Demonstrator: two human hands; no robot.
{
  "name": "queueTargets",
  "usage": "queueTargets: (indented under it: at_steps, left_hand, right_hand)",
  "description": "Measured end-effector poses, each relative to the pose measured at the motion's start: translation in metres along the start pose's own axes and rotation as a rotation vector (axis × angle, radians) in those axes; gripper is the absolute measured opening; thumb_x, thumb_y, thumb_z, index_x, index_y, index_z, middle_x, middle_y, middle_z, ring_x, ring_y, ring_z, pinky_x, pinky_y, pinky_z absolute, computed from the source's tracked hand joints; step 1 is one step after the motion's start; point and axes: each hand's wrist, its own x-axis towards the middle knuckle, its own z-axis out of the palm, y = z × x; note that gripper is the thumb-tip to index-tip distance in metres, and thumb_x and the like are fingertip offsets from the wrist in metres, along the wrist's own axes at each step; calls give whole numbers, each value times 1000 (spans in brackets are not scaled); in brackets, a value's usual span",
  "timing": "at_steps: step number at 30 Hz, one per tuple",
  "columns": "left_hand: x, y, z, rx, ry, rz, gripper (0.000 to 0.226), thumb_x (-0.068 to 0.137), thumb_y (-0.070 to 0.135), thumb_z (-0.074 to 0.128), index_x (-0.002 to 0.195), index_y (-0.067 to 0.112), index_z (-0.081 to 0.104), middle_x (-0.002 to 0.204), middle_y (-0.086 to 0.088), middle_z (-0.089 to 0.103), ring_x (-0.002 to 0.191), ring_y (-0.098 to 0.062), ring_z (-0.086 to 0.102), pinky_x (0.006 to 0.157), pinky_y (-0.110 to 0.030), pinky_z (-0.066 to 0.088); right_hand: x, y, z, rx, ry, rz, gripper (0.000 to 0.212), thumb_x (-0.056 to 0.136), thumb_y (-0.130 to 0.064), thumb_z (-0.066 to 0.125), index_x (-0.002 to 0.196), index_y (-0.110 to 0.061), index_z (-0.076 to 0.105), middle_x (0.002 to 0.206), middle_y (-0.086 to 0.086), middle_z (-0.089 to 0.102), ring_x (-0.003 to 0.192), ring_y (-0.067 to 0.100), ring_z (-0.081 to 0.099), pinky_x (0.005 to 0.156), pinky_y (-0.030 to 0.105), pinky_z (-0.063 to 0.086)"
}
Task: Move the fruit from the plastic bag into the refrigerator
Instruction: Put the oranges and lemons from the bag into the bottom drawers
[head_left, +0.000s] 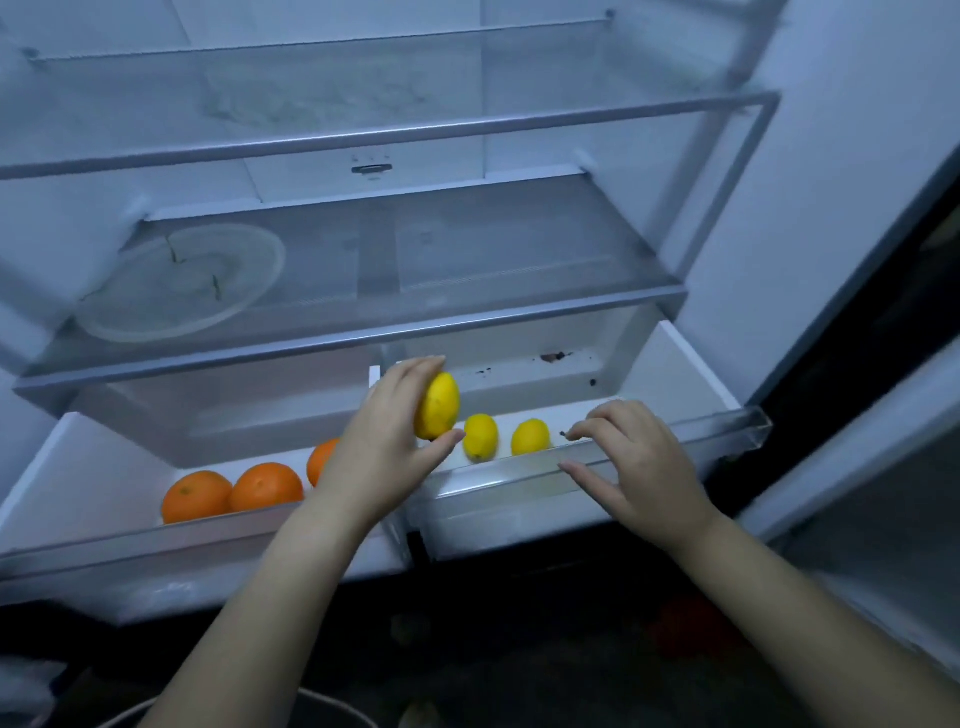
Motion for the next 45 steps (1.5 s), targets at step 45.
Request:
queueTargets:
  at_steps: [45]
  left_hand:
    - [112,-19,195,12,-806,217,72,79,37,71,137,16,34,135,-5,35,113,-27,49,92,-41,44]
  right_hand:
    - [-10,3,23,-45,240,71,34,85,-45,61,81,-13,69,85,-1,59,74,18,54,66,27,40]
